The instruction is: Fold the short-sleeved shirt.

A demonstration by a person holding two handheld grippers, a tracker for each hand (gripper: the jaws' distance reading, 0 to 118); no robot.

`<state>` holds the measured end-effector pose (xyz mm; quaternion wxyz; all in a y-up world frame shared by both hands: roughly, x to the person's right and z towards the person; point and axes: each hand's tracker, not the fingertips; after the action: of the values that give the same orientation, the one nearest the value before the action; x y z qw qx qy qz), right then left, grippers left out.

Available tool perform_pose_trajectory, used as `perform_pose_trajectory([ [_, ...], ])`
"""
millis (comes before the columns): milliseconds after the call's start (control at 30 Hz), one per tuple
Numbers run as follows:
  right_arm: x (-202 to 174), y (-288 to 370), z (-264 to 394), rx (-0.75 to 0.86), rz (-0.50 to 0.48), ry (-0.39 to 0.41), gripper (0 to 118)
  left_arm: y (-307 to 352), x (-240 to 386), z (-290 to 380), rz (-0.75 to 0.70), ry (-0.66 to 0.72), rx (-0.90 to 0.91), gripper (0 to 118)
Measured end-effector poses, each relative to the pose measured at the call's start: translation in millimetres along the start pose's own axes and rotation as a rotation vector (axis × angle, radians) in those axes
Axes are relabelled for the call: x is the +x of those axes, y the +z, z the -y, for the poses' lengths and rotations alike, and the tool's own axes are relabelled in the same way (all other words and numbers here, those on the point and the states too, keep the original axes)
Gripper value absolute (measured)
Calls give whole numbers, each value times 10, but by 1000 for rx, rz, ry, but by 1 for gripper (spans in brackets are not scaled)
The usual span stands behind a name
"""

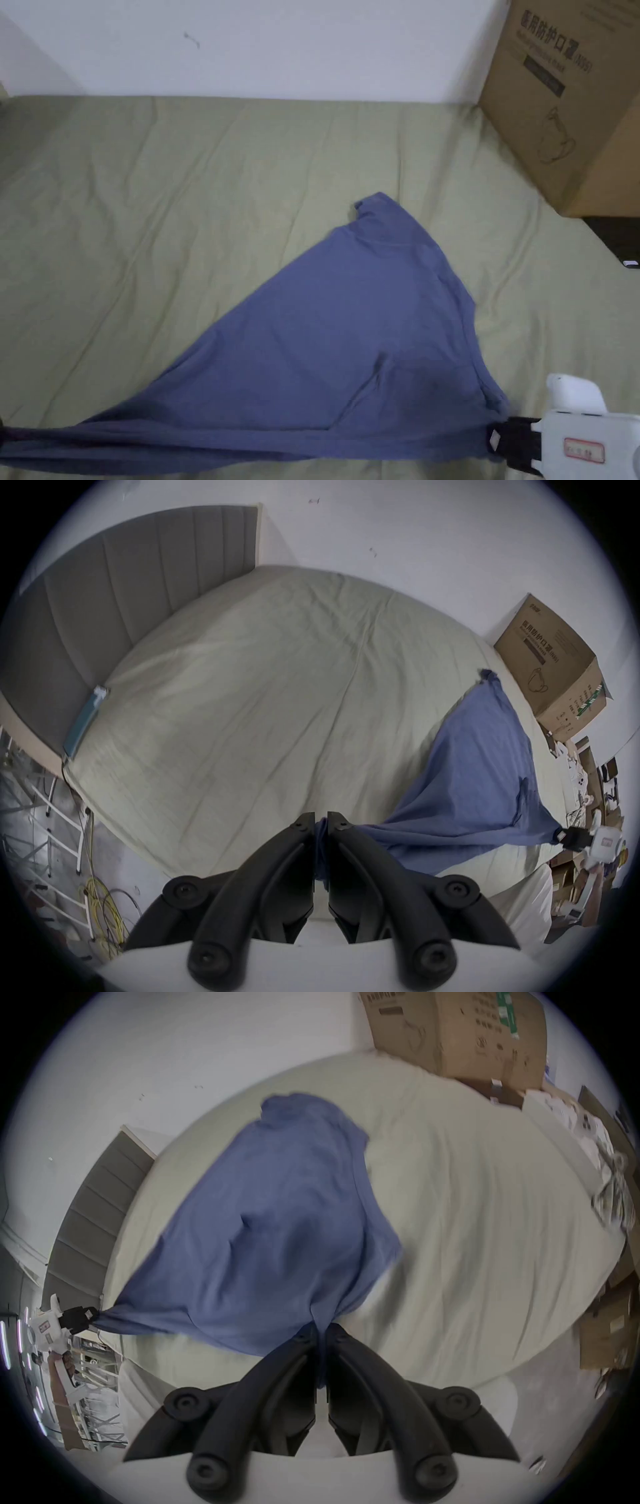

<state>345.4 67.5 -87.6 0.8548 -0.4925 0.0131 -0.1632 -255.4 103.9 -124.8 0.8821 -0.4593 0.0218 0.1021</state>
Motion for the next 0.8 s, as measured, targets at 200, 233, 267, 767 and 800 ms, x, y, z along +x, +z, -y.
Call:
perform_pose_trajectory([
  [200, -270, 392, -1063, 181, -111, -23, 3, 272, 282, -923, 8, -78, 200, 5],
  [233, -341, 466, -1280, 229, -119, -16, 3, 335, 360, -1123, 2, -75, 253, 5],
  [267, -405, 533, -1475, 264, -120, 2, 3, 380, 424, -1319, 21, -92, 288, 5],
  [767, -1312, 1270, -4683, 604, -174, -59, 3, 821, 1425, -4596, -91, -212, 582, 5],
  [800, -1377, 1279, -4879, 617, -162, -57, 3, 811, 1446, -4747, -94, -211, 585, 5],
])
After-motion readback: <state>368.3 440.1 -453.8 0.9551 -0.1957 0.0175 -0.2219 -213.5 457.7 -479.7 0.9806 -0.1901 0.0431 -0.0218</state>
